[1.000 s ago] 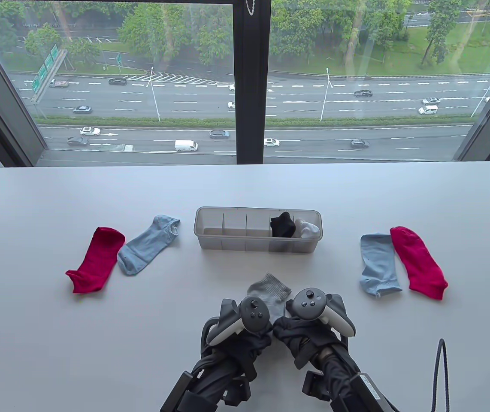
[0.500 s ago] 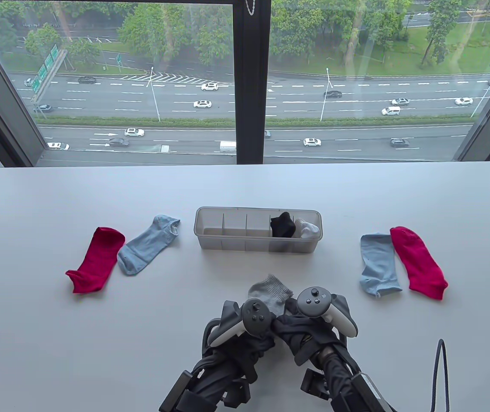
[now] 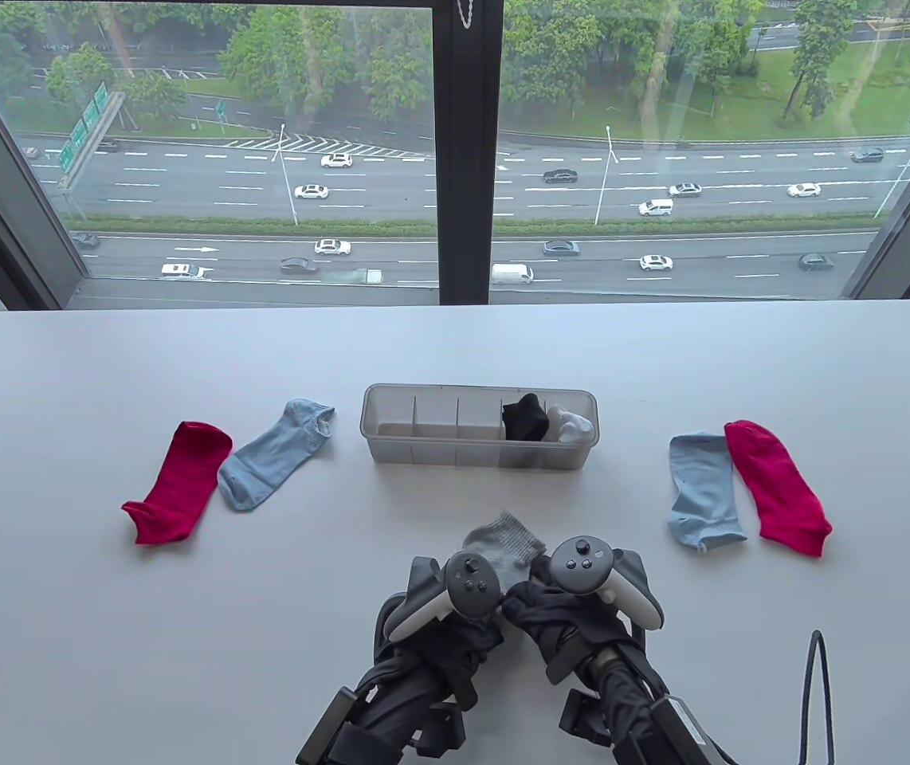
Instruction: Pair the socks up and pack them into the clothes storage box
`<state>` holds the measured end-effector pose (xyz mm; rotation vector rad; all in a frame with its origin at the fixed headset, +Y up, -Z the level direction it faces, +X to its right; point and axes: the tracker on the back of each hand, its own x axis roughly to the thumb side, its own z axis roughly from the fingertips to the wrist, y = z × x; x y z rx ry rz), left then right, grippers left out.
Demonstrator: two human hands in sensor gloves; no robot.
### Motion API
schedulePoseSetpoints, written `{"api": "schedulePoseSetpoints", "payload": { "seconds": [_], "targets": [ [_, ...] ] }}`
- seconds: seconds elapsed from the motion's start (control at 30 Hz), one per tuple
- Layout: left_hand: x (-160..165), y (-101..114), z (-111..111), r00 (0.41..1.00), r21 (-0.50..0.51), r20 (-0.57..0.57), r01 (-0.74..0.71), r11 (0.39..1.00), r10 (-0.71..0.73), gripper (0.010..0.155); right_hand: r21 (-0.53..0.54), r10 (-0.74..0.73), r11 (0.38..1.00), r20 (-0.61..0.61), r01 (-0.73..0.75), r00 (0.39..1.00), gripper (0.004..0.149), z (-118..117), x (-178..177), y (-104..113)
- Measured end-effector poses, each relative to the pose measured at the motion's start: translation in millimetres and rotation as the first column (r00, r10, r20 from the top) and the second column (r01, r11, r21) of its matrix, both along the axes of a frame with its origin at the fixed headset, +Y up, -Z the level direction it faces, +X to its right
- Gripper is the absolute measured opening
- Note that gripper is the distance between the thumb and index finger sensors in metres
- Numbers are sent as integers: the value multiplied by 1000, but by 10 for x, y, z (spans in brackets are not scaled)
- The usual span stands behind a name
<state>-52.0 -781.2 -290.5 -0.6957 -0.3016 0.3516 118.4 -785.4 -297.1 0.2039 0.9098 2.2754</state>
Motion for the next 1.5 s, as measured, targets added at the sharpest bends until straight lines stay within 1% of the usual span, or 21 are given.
{"api": "schedulePoseSetpoints", "payload": {
  "seconds": [0.07, 0.13, 0.2, 0.3, 0.37, 0.47, 0.53, 0.6, 0.63, 0.8, 0.93, 0.97, 1.03, 1.13, 1.17, 1.23, 1.27, 1.33, 1.37, 1.43, 1.5],
  "targets": [
    [-23, 13, -31, 998, 31, -17, -54, 998, 54, 49, -23, -19, 1000, 1, 19, 1000, 43, -6, 1, 1],
    [-20, 8, -36, 999, 4, -13, -51, 999, 51, 47, -26, -29, 999, 16, 30, 999, 43, -12, 6, 9],
    [-13, 3, -33, 999, 15, -8, -49, 999, 49, 47, -4, -18, 1000, 18, 18, 1000, 44, -1, 8, 18],
    [-15, 6, -35, 999, 10, -9, -49, 999, 49, 47, 39, -45, 998, 20, 45, 999, 59, 33, 22, 38],
    [-11, 8, -37, 999, 10, -10, -49, 999, 50, 47, 20, -64, 998, 28, 63, 998, 54, 37, 30, 40],
    [1, -3, -22, 999, -1, 8, -51, 999, 51, 47, 43, -22, 999, 31, 21, 999, 44, 17, 36, 46],
    [-11, -7, -27, 998, -7, 2, -55, 998, 55, 47, 29, -37, 999, 29, 36, 999, 45, 23, 37, 39],
    [-31, -7, -42, 997, -23, -7, -79, 997, 79, 47, 14, -70, 997, 16, 70, 997, 53, 31, 37, 35],
    [-40, -11, -45, 996, -34, -7, -88, 996, 88, 47, 15, -67, 998, 16, 67, 998, 54, 29, 39, 37],
    [-33, -11, -39, 997, -21, -1, -80, 997, 80, 48, 49, 26, 998, -10, -26, 1000, 46, 13, 4, 33],
    [-8, -11, -19, 1000, 14, 7, -18, 1000, 18, 58, 35, -10, 999, 9, 10, 1000, 44, 3, 26, 31],
    [-5, 8, -19, 1000, 45, 0, -8, 999, 8, 57, 31, -15, 999, 7, 15, 1000, 43, -3, 33, 26],
    [0, 32, -27, 1000, 90, -23, -9, 996, 11, 48, 23, -9, 1000, -2, 9, 1000, 43, -8, 29, 28],
    [6, 8, -22, 1000, 72, -8, 12, 997, -11, 45, 20, -5, 1000, 12, 5, 1000, 43, -13, 19, 33],
    [2, 1, -23, 1000, 72, -9, 14, 997, -14, 44, 23, -8, 1000, 18, 7, 1000, 45, -10, 17, 38],
    [-15, -5, -28, 1000, 50, -8, -3, 999, 4, 44, 29, -28, 999, 3, 28, 1000, 62, -5, 19, 45],
    [-19, -3, -28, 1000, 49, -10, -9, 999, 10, 44, 22, -36, 999, 4, 36, 999, 61, -5, 18, 44],
    [-25, -7, -22, 1000, 49, -9, -4, 999, 4, 44, 18, -36, 999, 16, 36, 999, 48, -2, 14, 44],
    [-23, -9, -18, 1000, 48, -7, -3, 999, 3, 44, 12, -38, 999, 16, 37, 999, 45, -4, 12, 45],
    [-9, 8, -6, 1000, 77, -16, 15, 997, -13, 46, 1, -47, 999, 17, 47, 999, 44, -8, 11, 46],
    [-4, 41, 4, 999, 126, -32, 25, 992, -21, 54, 12, -46, 999, 25, 46, 999, 43, -13, 27, 54]
  ]
}}
